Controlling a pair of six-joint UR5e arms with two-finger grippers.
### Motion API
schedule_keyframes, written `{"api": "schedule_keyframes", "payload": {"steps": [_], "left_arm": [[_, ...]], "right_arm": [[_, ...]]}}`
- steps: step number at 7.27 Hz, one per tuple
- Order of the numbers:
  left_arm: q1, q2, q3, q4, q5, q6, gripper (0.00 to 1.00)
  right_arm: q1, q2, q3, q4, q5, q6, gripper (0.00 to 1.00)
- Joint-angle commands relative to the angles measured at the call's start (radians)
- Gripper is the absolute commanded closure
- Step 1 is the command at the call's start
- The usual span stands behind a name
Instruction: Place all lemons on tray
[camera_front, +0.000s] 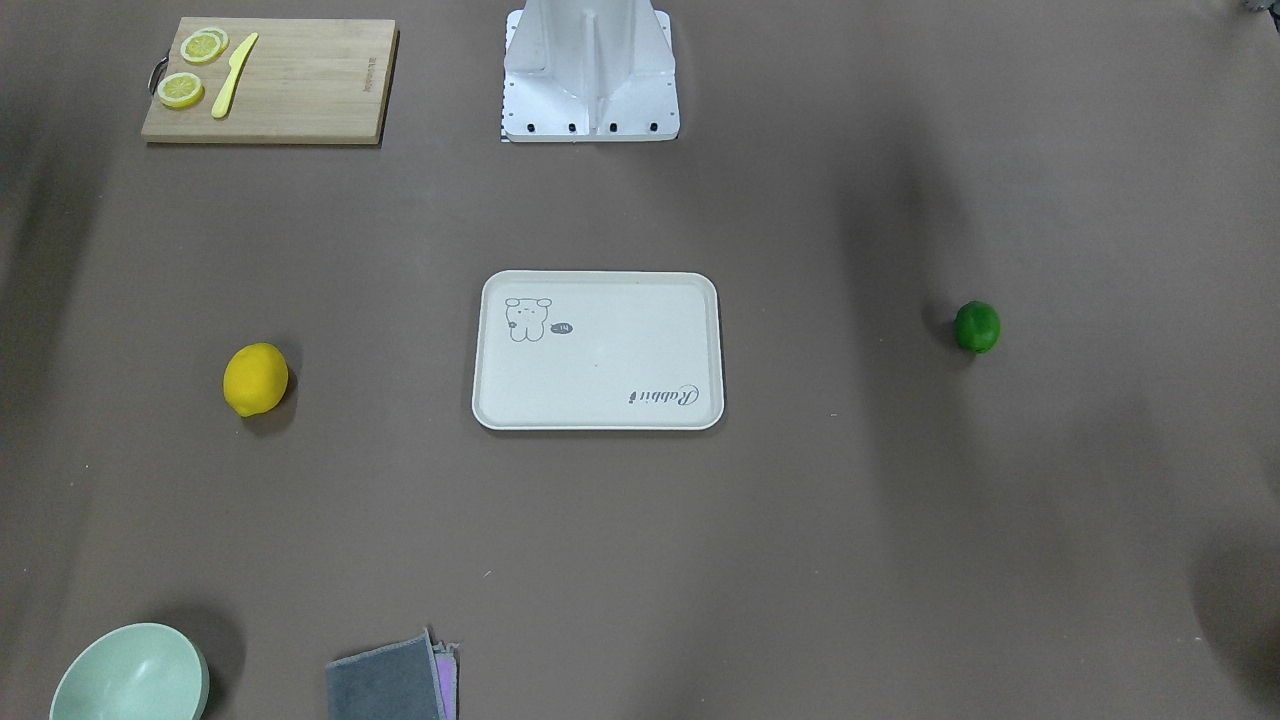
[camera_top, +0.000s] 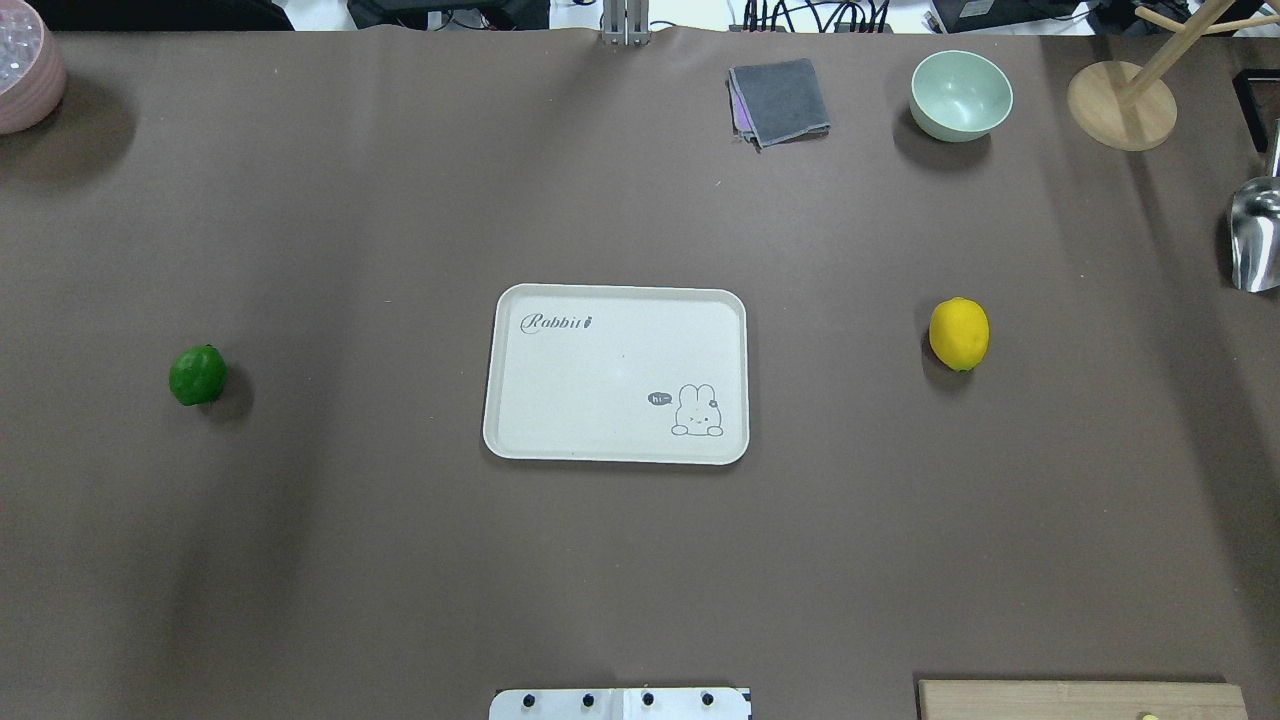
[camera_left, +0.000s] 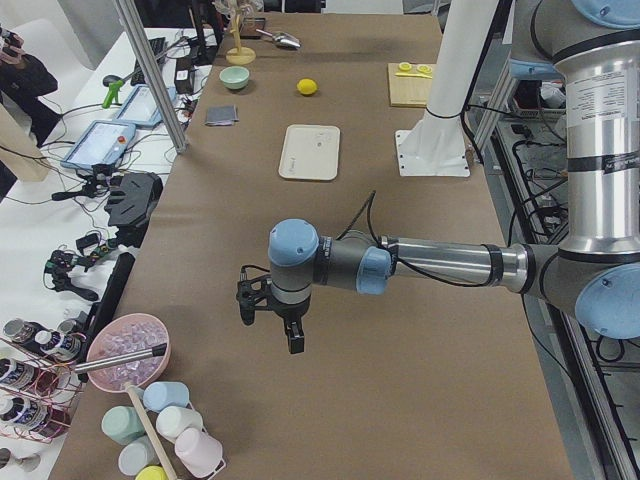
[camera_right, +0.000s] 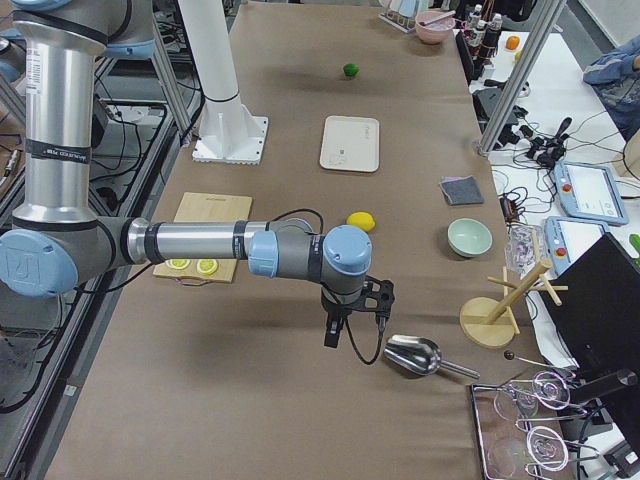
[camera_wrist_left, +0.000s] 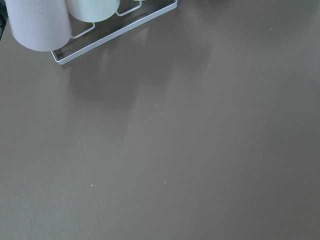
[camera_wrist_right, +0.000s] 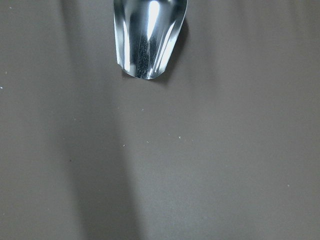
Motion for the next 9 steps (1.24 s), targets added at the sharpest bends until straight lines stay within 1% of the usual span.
{"api": "schedule_keyframes", "payload": {"steps": [1, 3, 4, 6, 8, 9], "left_arm": [[-0.001, 0.001, 0.001, 0.0, -0.001, 0.0, 0.02], [-0.001, 0.003, 0.001, 0.003, -0.003, -0.003, 0.02], [0.005, -0.006, 0.017, 0.0, 0.0, -0.014, 0.02], [0.01, -0.015, 0.029, -0.002, -0.01, -0.017, 0.02], [0.016, -0.022, 0.026, -0.005, -0.012, -0.017, 0.02], [0.051, -0.07, 0.046, 0.004, -0.01, -0.062, 0.03]], "right_arm": [[0.0, -0.001, 0.007, 0.0, 0.003, -0.011, 0.01], [-0.001, 0.01, 0.008, -0.007, -0.001, -0.011, 0.0], [-0.036, 0.021, 0.007, -0.01, 0.005, -0.002, 0.0], [-0.118, 0.097, -0.007, -0.013, 0.014, 0.006, 0.0], [-0.217, 0.192, -0.022, -0.03, 0.051, 0.032, 0.0], [-0.266, 0.249, -0.044, -0.029, 0.057, 0.076, 0.0]]}}
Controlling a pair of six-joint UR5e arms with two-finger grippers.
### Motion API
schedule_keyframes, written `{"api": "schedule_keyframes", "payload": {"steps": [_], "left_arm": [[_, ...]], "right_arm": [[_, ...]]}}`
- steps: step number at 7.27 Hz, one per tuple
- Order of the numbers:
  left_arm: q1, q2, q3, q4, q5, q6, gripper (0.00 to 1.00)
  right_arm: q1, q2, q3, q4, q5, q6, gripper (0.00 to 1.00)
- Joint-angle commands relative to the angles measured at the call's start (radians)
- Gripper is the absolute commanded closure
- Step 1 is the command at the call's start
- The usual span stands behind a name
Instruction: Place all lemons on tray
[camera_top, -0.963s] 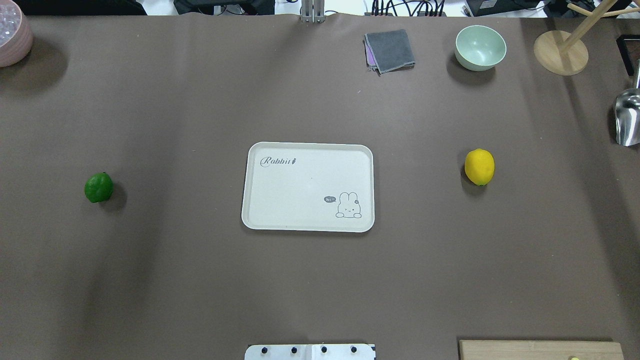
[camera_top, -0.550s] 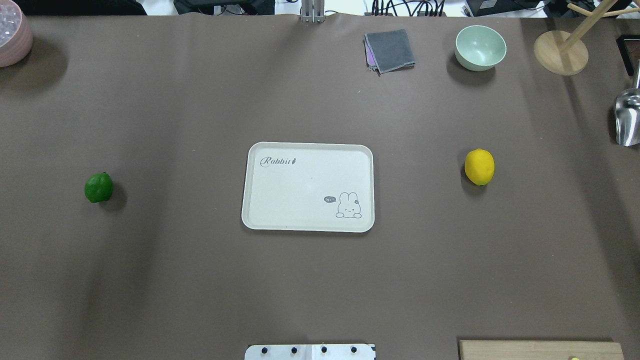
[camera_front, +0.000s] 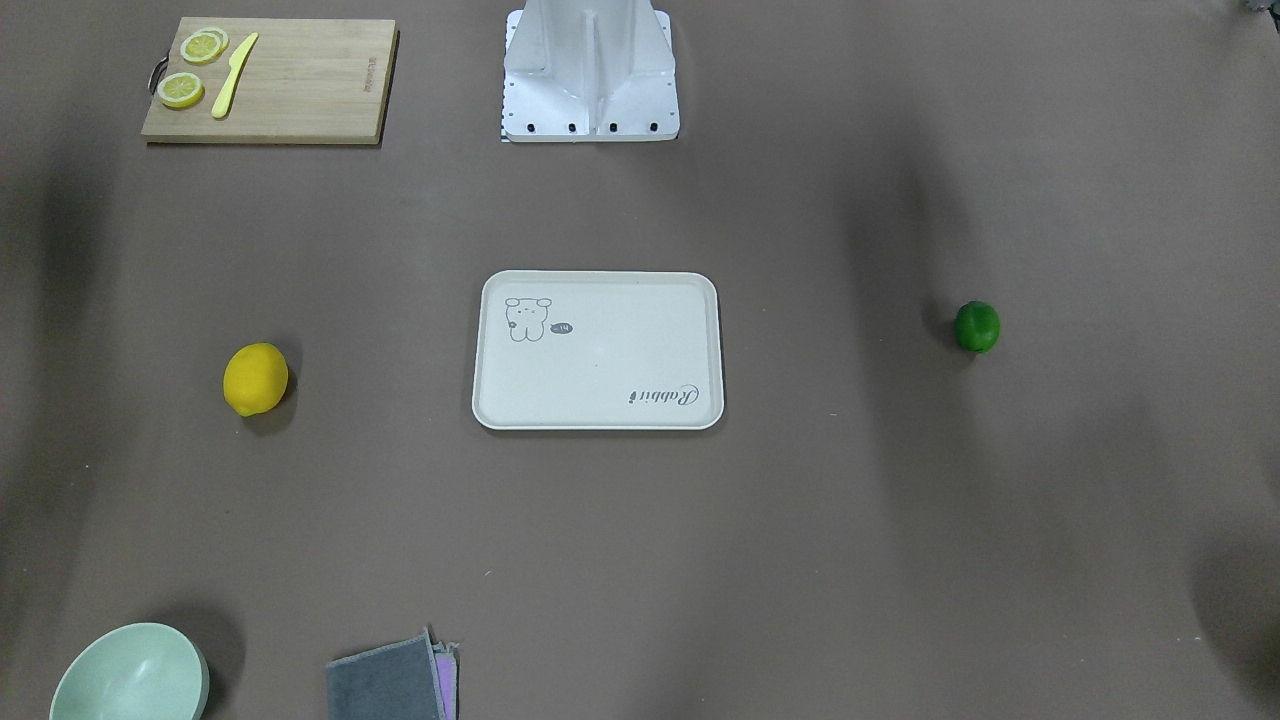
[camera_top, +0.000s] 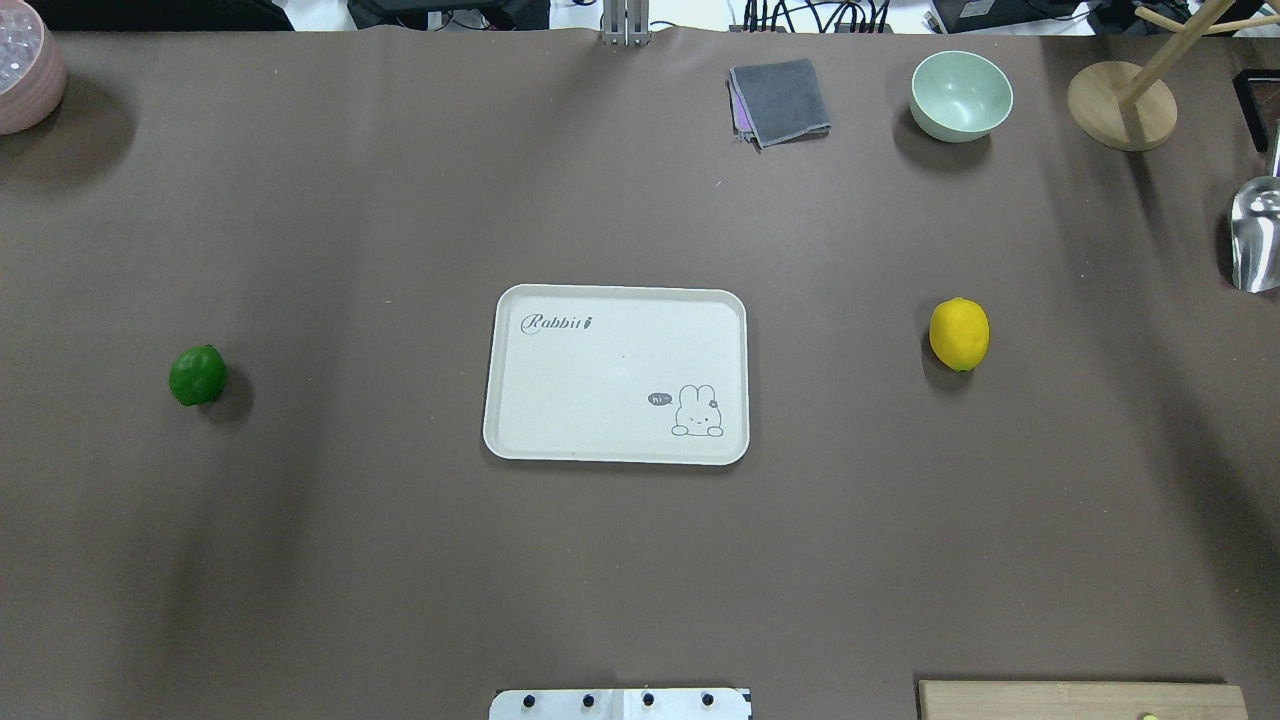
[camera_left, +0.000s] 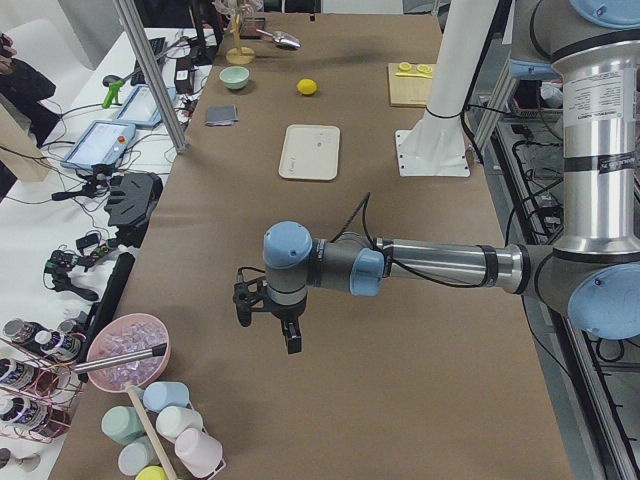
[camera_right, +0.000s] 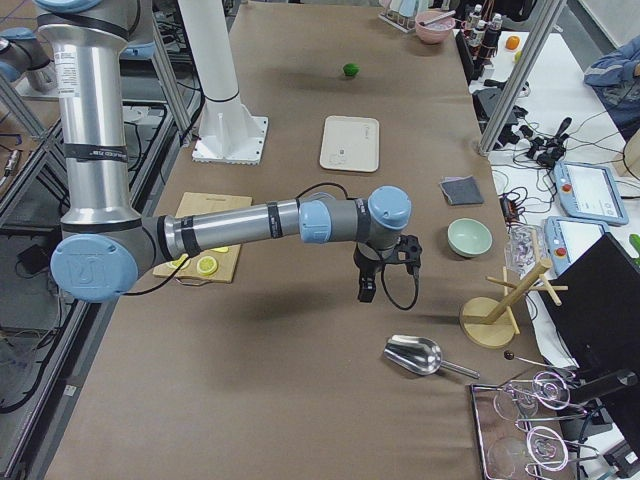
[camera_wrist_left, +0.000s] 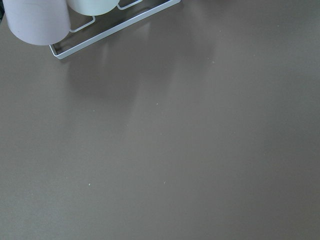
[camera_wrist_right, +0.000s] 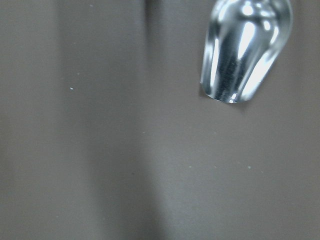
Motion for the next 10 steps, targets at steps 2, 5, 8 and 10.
{"api": "schedule_keyframes", "payload": {"steps": [2, 5, 8, 10], "left_arm": [[0.176, -0.153, 0.048, 0.01, 0.006, -0.166, 0.03], [0.339, -0.276, 0.053, 0.002, 0.009, -0.368, 0.03], [0.508, -0.331, 0.056, -0.097, 0.038, -0.427, 0.03], [0.597, -0.319, 0.054, -0.145, 0.158, -0.423, 0.03]], "right_arm": [[-0.164, 0.166, -0.032, 0.003, 0.02, 0.182, 0.0], [-0.253, 0.296, -0.129, 0.006, 0.02, 0.183, 0.0], [-0.324, 0.338, -0.196, 0.001, 0.02, 0.195, 0.01], [-0.355, 0.387, -0.271, 0.0, 0.05, 0.232, 0.01]]}}
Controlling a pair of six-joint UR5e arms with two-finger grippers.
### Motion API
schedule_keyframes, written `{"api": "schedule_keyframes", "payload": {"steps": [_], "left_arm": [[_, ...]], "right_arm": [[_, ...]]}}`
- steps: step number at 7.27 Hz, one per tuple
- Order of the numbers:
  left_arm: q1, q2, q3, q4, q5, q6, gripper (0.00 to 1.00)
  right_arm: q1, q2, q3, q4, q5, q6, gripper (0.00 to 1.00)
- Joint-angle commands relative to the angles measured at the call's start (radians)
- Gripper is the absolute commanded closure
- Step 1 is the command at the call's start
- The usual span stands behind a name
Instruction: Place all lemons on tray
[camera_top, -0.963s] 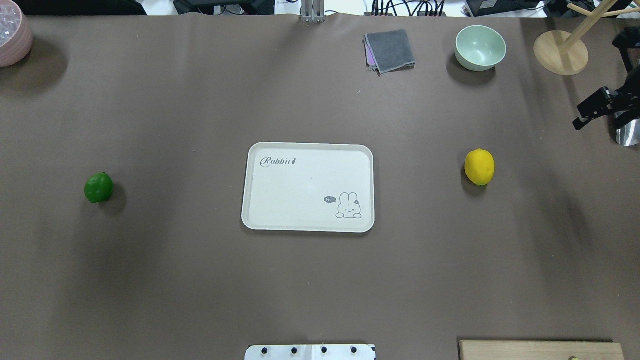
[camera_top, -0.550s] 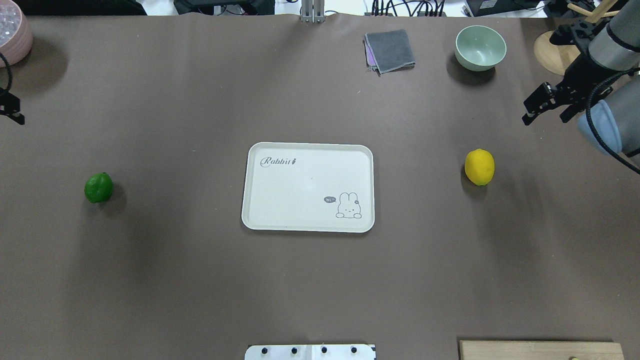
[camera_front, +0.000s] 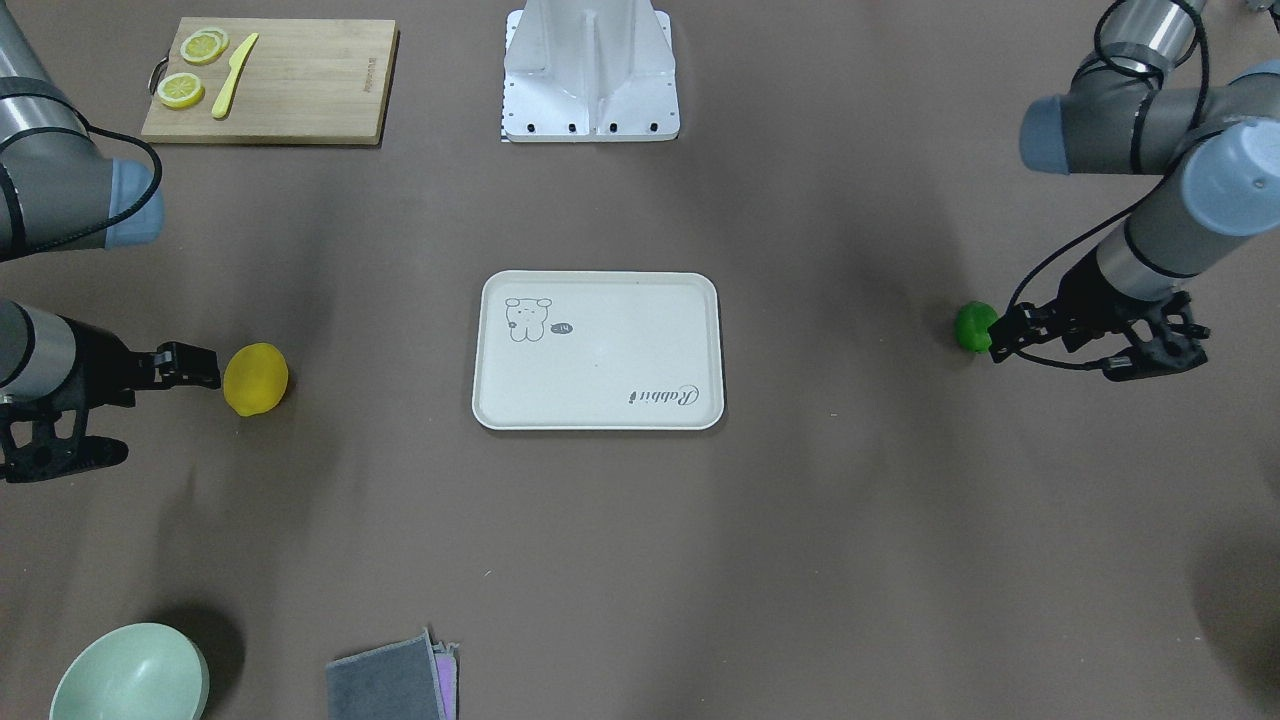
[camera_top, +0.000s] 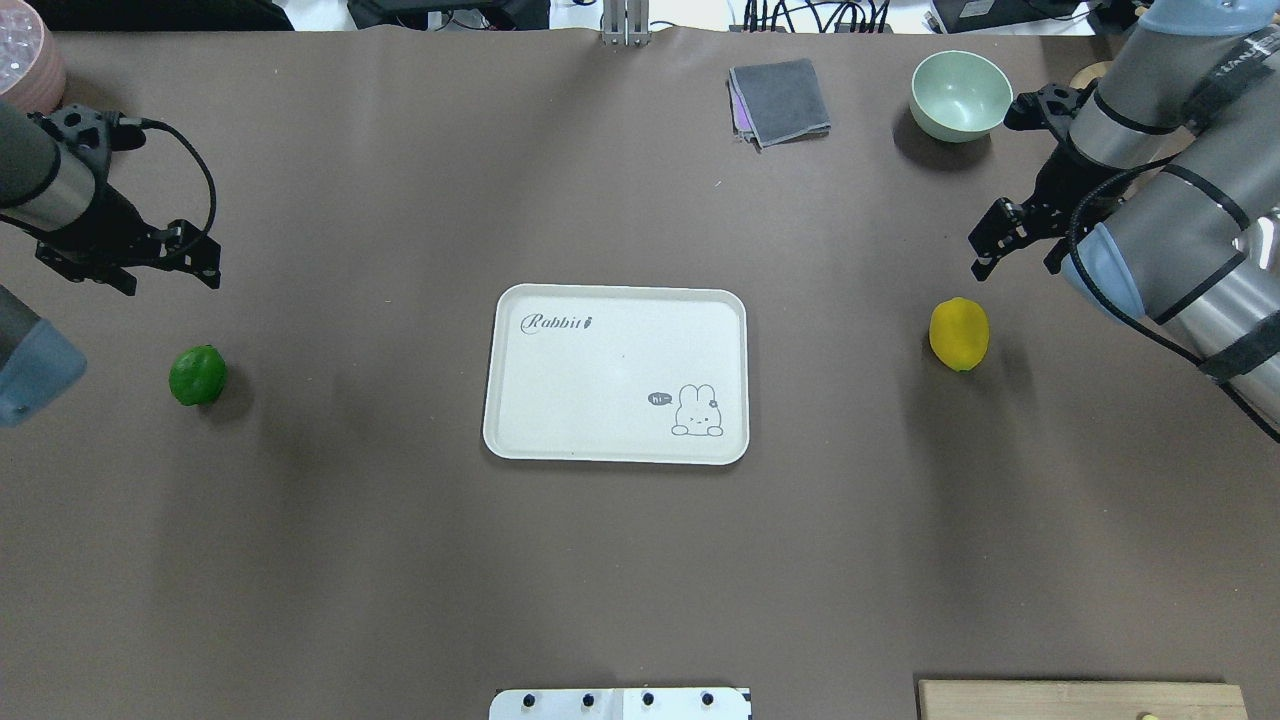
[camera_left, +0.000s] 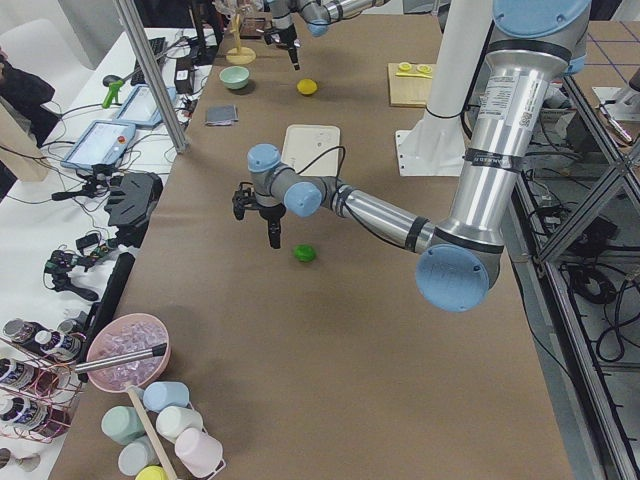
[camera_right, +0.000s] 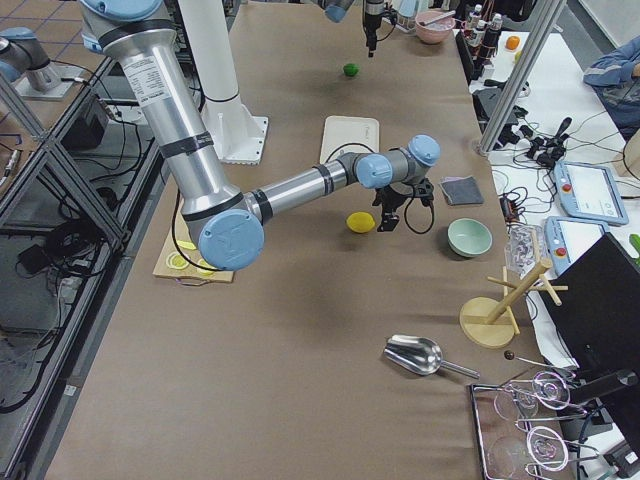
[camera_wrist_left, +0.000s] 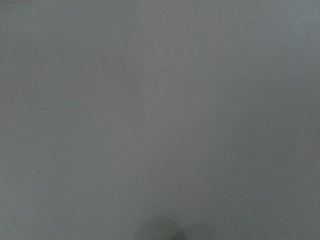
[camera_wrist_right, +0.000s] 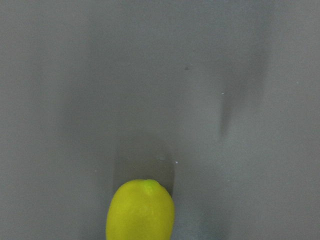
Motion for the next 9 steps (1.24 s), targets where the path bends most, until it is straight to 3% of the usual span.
{"api": "schedule_keyframes", "payload": {"steps": [1, 3, 5, 7, 8, 9], "left_arm": [[0.066, 0.004, 0.001, -0.028, 0.049, 0.003, 0.03], [0.066, 0.031, 0.0, -0.057, 0.049, 0.005, 0.03], [0.066, 0.128, 0.008, -0.194, 0.049, 0.003, 0.03], [0.069, 0.127, 0.027, -0.213, 0.04, 0.002, 0.03], [0.069, 0.122, 0.023, -0.213, 0.034, 0.0, 0.03], [0.069, 0.112, 0.02, -0.204, 0.004, -0.001, 0.03]], "right_arm": [[-0.036, 0.028, -0.049, -0.003, 0.028, 0.043, 0.01], [-0.065, 0.026, -0.066, -0.009, 0.037, 0.072, 0.01], [-0.085, 0.025, -0.072, -0.011, 0.042, 0.072, 0.02], [-0.11, 0.014, -0.078, -0.011, 0.04, 0.066, 0.02], [-0.117, 0.013, -0.08, -0.011, 0.04, 0.063, 0.06], [-0.119, 0.013, -0.08, -0.011, 0.04, 0.059, 0.21]]}}
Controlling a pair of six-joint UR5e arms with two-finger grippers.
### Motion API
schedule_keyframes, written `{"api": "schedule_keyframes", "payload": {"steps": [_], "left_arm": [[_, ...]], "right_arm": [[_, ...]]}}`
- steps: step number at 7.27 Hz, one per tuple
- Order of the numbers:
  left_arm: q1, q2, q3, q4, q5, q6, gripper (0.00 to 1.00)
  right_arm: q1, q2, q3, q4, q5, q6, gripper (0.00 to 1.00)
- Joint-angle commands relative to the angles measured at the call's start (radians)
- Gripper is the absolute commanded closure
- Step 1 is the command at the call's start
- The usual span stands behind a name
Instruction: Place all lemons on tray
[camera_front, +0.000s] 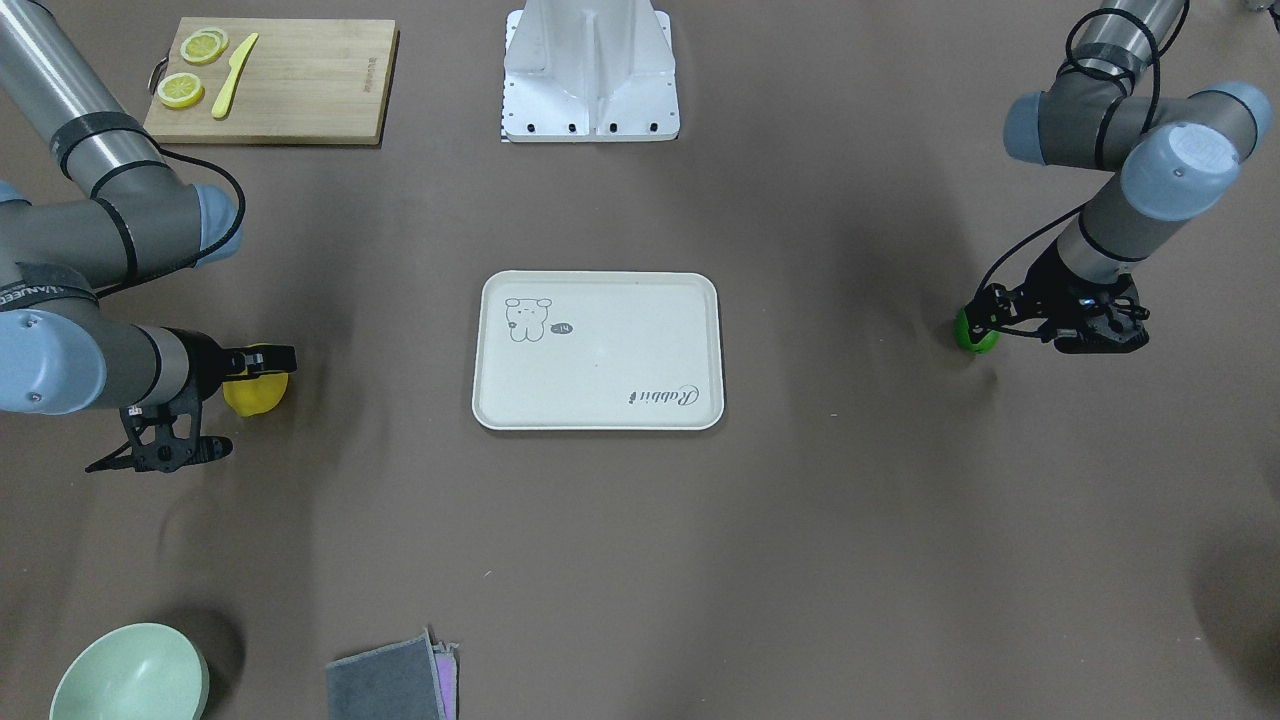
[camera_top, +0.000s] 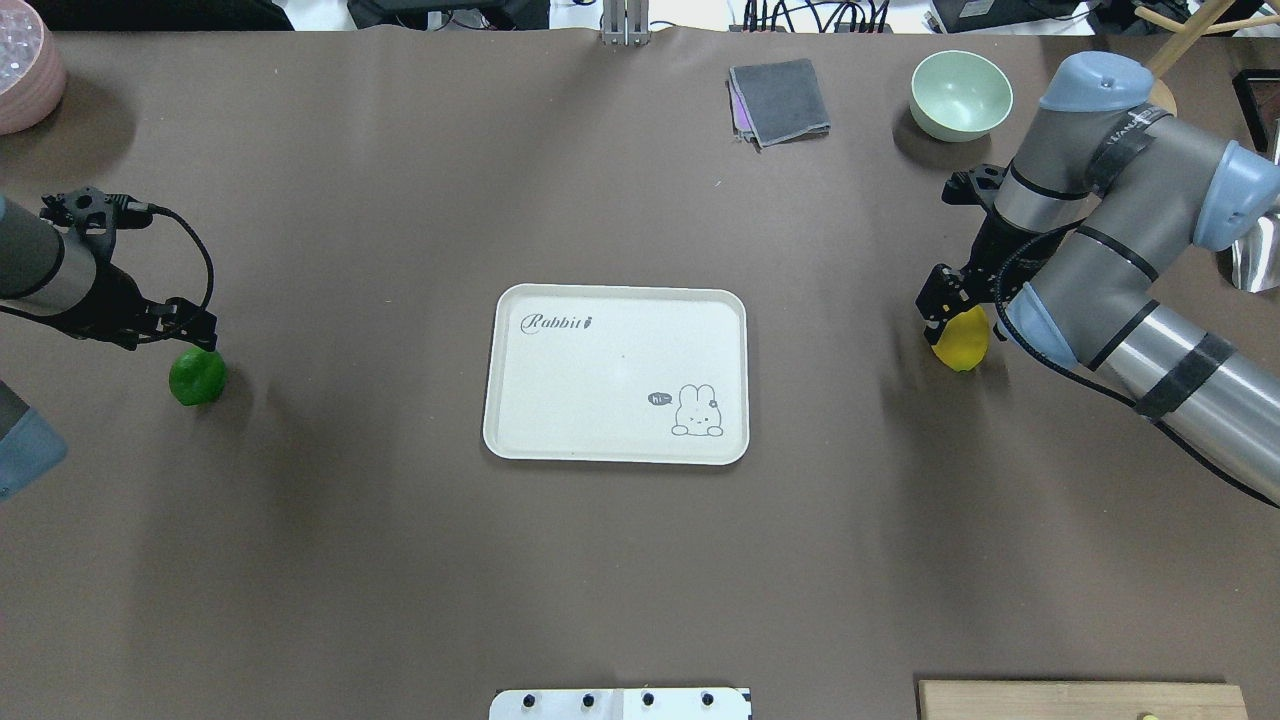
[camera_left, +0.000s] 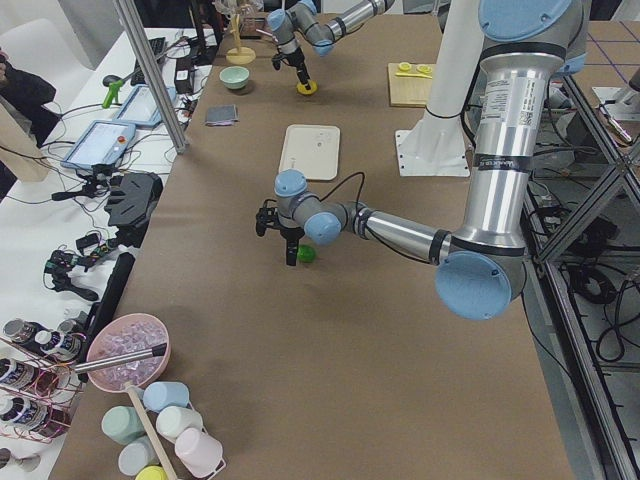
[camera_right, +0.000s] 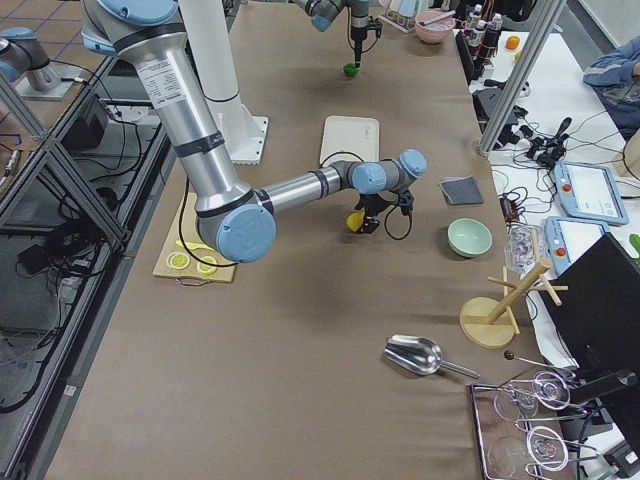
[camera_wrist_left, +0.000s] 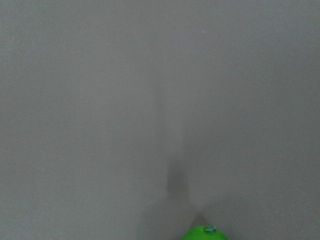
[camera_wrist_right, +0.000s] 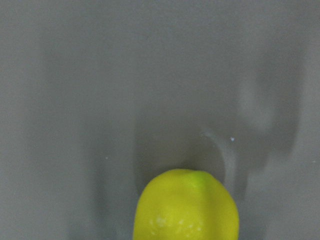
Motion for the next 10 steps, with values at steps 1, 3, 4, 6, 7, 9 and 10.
{"api": "schedule_keyframes", "payload": {"steps": [1, 3, 4, 6, 7, 9, 10], "left_arm": [[0.001, -0.016, 0.001, 0.005, -0.039, -0.002, 0.03], [0.017, -0.014, 0.025, -0.001, -0.033, 0.0, 0.03], [0.028, -0.014, 0.038, -0.001, -0.037, 0.0, 0.03], [0.036, -0.016, 0.047, -0.004, -0.045, -0.002, 0.03], [0.037, -0.014, 0.039, -0.004, -0.045, -0.002, 0.03], [0.037, -0.01, 0.047, -0.004, -0.11, 0.0, 0.48], [0.037, 0.001, 0.041, -0.006, -0.12, 0.0, 0.83]], "right_arm": [[-0.004, -0.001, 0.0, -0.005, 0.001, -0.002, 0.57], [0.004, 0.005, 0.016, -0.008, -0.008, -0.007, 0.85], [0.005, 0.014, 0.031, -0.008, -0.012, -0.005, 0.87], [0.005, 0.051, 0.083, -0.002, 0.003, 0.009, 0.87], [0.005, 0.104, 0.088, -0.009, 0.007, 0.045, 0.87], [-0.051, 0.201, 0.071, -0.006, 0.011, 0.125, 0.87], [-0.079, 0.229, 0.071, 0.0, 0.018, 0.121, 0.87]]}}
